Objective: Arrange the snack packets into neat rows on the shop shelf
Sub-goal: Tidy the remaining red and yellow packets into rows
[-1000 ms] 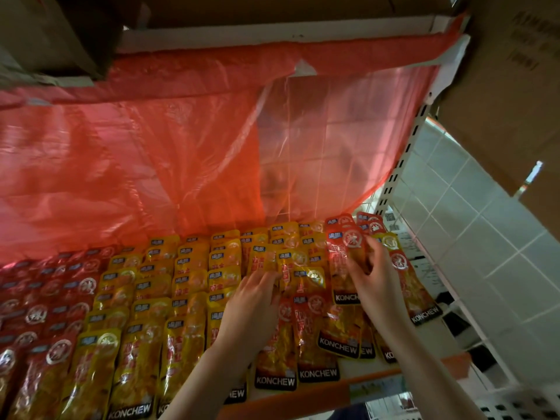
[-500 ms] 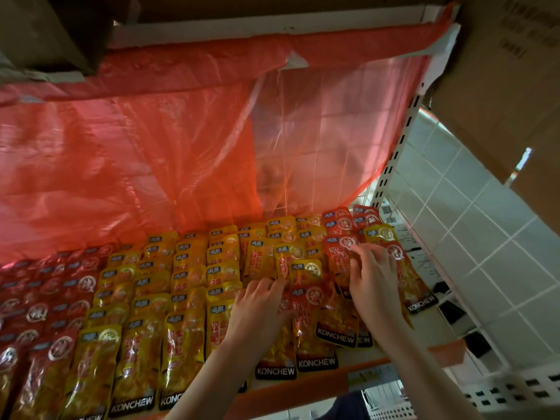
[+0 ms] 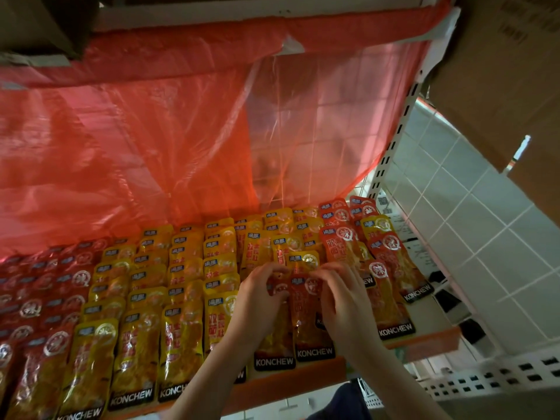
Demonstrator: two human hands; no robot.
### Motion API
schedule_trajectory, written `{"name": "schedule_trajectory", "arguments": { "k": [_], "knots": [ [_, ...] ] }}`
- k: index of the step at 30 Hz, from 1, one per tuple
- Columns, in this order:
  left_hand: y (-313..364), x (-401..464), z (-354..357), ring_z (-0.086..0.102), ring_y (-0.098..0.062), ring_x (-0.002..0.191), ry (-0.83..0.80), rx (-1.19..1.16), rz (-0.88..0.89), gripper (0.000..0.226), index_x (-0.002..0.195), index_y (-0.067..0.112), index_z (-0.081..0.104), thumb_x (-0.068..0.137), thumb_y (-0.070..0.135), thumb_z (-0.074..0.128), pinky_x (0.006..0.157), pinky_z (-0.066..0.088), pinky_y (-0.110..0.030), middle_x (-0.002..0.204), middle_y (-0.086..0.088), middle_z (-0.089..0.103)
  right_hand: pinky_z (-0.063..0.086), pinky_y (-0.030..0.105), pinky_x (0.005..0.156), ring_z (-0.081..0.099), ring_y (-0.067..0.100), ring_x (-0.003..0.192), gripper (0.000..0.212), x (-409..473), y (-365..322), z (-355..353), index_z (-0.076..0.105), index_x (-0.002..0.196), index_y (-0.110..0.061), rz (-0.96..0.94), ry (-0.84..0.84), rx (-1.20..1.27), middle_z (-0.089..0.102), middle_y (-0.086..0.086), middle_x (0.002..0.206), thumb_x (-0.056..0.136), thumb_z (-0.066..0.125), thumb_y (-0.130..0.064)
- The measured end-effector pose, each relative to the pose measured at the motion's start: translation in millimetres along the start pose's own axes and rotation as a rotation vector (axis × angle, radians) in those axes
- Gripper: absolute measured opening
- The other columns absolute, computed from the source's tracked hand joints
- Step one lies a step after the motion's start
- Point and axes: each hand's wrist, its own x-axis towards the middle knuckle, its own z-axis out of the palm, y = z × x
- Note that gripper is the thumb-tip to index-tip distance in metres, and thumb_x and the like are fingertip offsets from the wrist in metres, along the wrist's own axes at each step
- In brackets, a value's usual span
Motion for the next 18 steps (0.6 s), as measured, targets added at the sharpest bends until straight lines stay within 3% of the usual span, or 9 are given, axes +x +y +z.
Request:
{"name": "schedule_trajectory", "arguments": {
  "k": [5, 7, 12, 18],
  "knots": [
    [0, 0, 0, 0.055, -0.005, 0.098, 0.010, -0.044, -0.005, 0.030, 0.106, 0.028, 0.058, 0.084, 0.010, 0.066, 0.076, 0.052, -0.018, 0.105, 0.012, 0.057, 0.040, 0.028, 0.091, 0.049, 0.011, 0.104, 0.028, -5, -2, 7, 0.053, 0.115, -0.019, -0.010, -0.070, -0.141, 0.057, -0.004, 0.109, 0.089, 0.043, -0.020],
    [0, 0, 1, 0.056, -0.005, 0.097, 0.013, -0.067, -0.015, 0.026, 0.106, 0.027, 0.057, 0.086, 0.013, 0.064, 0.078, 0.052, -0.021, 0.102, 0.014, 0.057, 0.039, 0.028, 0.090, 0.052, 0.011, 0.102, 0.027, -4, -2, 10, 0.057, 0.112, -0.019, -0.034, -0.080, -0.206, 0.061, -0.005, 0.107, 0.089, 0.043, -0.021],
    [1, 0, 9, 0.050, 0.005, 0.085, 0.054, -0.068, -0.063, 0.030, 0.110, 0.022, 0.058, 0.083, 0.019, 0.069, 0.064, 0.043, -0.006, 0.097, 0.017, 0.053, 0.049, 0.034, 0.083, 0.061, 0.016, 0.093, 0.029, -4, 0, 11, 0.067, 0.099, -0.015, -0.069, -0.083, -0.251, 0.067, -0.005, 0.091, 0.086, 0.041, -0.021],
    [4, 2, 13, 0.052, 0.000, 0.085, 0.055, -0.090, -0.110, 0.035, 0.112, 0.021, 0.057, 0.081, 0.018, 0.071, 0.064, 0.044, -0.008, 0.098, 0.012, 0.056, 0.043, 0.032, 0.086, 0.058, 0.015, 0.092, 0.028, -5, -1, 9, 0.067, 0.097, -0.016, -0.118, -0.092, -0.212, 0.068, -0.006, 0.088, 0.087, 0.041, -0.021]
  ]
}}
